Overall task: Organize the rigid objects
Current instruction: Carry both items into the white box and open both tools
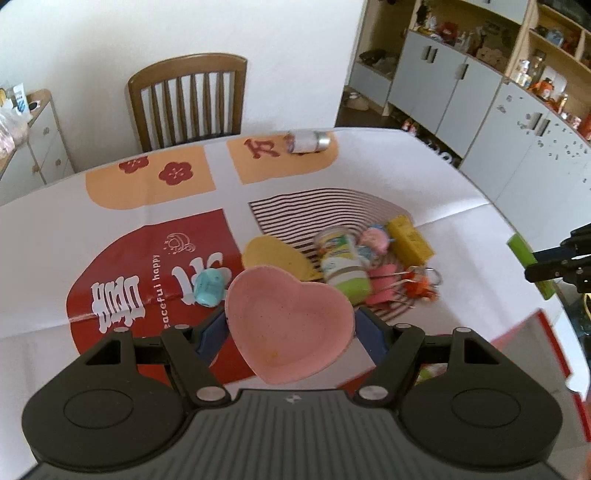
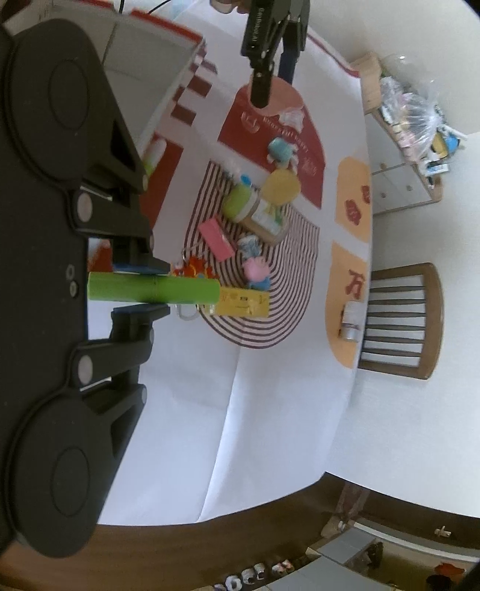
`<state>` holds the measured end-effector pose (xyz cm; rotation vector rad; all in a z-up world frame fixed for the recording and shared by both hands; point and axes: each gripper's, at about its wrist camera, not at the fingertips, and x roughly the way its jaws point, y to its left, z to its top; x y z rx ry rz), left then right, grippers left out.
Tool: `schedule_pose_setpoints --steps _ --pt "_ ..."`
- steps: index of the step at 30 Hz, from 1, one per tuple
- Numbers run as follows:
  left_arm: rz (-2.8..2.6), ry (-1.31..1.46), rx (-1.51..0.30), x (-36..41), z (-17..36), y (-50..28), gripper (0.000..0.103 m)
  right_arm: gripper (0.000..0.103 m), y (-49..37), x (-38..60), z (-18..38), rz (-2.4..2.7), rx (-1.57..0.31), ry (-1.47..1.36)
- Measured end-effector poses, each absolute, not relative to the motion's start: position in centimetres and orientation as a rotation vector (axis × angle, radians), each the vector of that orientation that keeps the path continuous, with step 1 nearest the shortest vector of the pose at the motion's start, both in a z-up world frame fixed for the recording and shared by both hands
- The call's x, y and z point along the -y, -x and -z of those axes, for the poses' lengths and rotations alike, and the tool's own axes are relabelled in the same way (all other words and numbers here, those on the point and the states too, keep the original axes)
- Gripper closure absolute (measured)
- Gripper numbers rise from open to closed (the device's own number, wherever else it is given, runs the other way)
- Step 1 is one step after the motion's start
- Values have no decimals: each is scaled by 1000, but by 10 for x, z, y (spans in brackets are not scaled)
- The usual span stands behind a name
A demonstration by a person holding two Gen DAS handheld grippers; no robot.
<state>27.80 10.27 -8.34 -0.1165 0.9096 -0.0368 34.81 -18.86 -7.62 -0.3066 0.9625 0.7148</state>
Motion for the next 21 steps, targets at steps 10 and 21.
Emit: schedule_pose_setpoints --steps 10,21 --pt "122 95 -916 -71 52 -225 29 88 -289 187 57 -710 -955 297" --pt "252 40 -971 -27 56 -178 29 88 -230 176 61 -724 -970 327"
